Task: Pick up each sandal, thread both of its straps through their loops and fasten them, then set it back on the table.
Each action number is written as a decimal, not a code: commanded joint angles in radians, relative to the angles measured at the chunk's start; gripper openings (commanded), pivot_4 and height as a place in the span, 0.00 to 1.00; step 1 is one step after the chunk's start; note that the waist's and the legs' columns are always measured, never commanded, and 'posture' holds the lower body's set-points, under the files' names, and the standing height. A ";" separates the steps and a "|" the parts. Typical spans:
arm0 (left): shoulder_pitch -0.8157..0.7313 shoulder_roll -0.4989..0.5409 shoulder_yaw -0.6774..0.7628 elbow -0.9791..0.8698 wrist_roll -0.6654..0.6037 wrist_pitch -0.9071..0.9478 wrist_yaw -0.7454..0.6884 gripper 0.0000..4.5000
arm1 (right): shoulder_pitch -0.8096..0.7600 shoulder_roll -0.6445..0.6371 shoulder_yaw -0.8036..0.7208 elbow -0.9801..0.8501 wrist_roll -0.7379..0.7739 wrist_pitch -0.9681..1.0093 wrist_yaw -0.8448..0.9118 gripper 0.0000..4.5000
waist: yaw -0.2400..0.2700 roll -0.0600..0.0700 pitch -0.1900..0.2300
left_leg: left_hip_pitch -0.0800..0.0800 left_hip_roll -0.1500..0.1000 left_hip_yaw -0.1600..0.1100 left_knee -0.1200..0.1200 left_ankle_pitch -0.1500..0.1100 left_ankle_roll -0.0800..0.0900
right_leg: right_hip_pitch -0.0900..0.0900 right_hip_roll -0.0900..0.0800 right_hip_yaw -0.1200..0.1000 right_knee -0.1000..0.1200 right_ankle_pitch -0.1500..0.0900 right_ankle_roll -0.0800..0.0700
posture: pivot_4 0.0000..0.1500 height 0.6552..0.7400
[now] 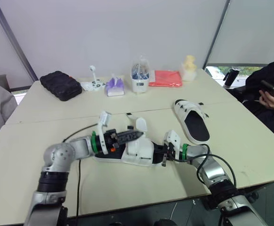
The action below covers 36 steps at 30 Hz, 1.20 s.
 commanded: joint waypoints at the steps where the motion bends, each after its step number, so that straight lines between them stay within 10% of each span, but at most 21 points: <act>1: -0.062 0.048 -0.014 -0.001 0.129 -0.157 -0.042 0.66 | 0.033 0.003 0.029 0.058 -0.047 0.025 -0.016 0.00 | 0.001 0.000 0.000 | 0.000 0.000 0.000 0.000 0.000 0.000 | 0.000 0.000 0.000 0.000 0.000 0.000 | 1.00 1.00; 7: -0.109 0.097 -0.120 0.162 0.403 -0.430 -0.094 0.66 | 0.026 0.018 0.034 0.073 -0.051 0.017 -0.021 0.00 | 0.000 0.000 0.000 | 0.002 0.000 0.001 -0.001 0.000 0.000 | 0.001 0.000 0.000 0.000 0.000 0.000 | 1.00 1.00; 27: -0.177 -0.055 -0.151 0.445 0.505 -0.474 -0.215 0.66 | 0.028 0.029 0.038 0.071 -0.054 0.009 -0.023 0.00 | -0.005 -0.001 -0.001 | 0.004 0.000 0.001 -0.001 0.000 0.000 | 0.002 0.000 0.000 0.001 0.000 0.000 | 1.00 1.00; 34: -0.185 -0.063 -0.138 0.433 0.501 -0.457 -0.240 0.03 | 0.036 0.028 0.036 0.062 -0.052 0.013 -0.030 0.00 | -0.006 -0.001 -0.001 | 0.004 0.000 0.001 -0.001 0.000 0.000 | 0.001 0.000 0.000 0.002 0.000 0.000 | 1.00 1.00; 36: -0.186 -0.060 -0.132 0.425 0.494 -0.445 -0.248 0.01 | 0.035 0.028 0.036 0.067 -0.053 0.011 -0.031 0.00 | -0.006 -0.001 -0.001 | 0.004 0.000 0.001 -0.001 0.000 0.000 | 0.002 0.000 0.000 0.002 0.000 0.000 | 1.00 1.00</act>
